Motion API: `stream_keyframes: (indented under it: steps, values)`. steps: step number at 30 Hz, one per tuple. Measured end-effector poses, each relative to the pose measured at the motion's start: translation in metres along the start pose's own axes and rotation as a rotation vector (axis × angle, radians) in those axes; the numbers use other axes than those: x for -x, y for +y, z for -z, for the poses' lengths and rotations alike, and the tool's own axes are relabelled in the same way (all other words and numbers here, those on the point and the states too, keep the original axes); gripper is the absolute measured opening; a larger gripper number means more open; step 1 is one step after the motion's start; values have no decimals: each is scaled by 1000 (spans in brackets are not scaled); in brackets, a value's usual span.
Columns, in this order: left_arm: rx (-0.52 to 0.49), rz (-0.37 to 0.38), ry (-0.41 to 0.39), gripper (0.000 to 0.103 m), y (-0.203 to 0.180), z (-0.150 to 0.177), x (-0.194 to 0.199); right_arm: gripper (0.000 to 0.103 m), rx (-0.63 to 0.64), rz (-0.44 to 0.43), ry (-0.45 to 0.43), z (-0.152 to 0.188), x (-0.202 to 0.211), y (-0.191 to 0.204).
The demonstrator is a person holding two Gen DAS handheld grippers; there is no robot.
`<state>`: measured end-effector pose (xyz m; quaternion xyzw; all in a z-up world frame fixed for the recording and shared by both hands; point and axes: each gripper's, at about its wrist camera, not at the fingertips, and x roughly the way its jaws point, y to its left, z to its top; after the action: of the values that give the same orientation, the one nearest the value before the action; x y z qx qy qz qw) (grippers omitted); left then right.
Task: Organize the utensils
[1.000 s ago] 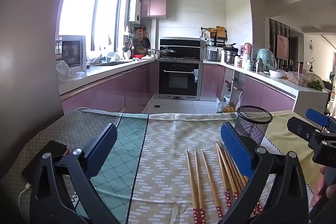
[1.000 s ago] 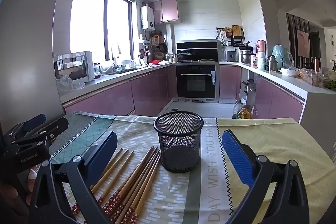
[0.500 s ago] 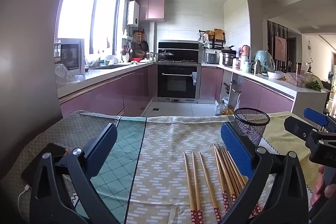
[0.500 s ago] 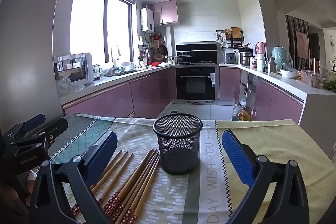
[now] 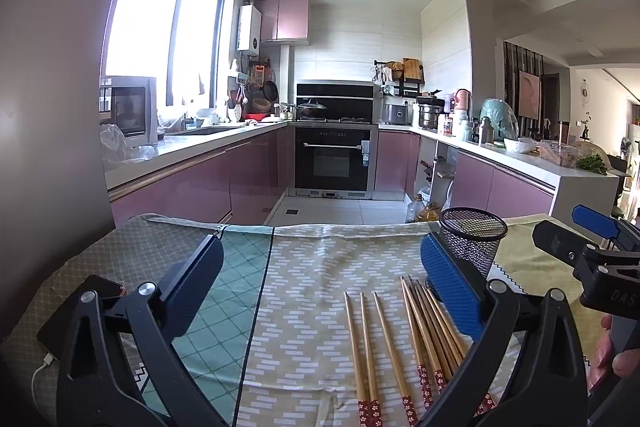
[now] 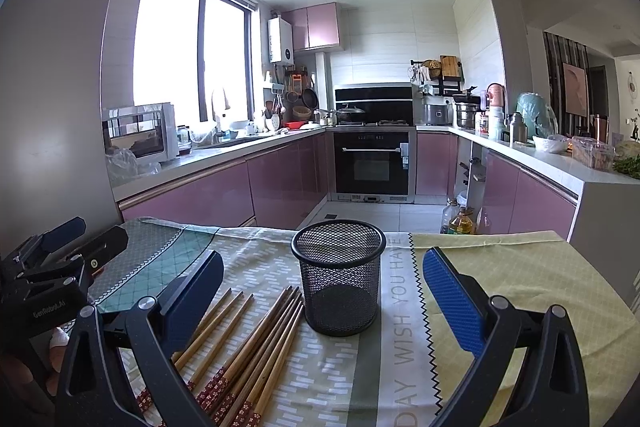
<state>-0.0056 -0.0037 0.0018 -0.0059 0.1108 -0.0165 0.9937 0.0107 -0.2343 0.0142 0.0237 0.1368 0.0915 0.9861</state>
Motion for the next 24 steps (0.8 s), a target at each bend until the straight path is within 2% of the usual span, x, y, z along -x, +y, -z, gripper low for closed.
stream_keyframes:
  steps: [24]
  values:
    - [-7, 22, -4, 97, -3, -2, 0, 97, -7, 10, -21, -3, 4, 0]
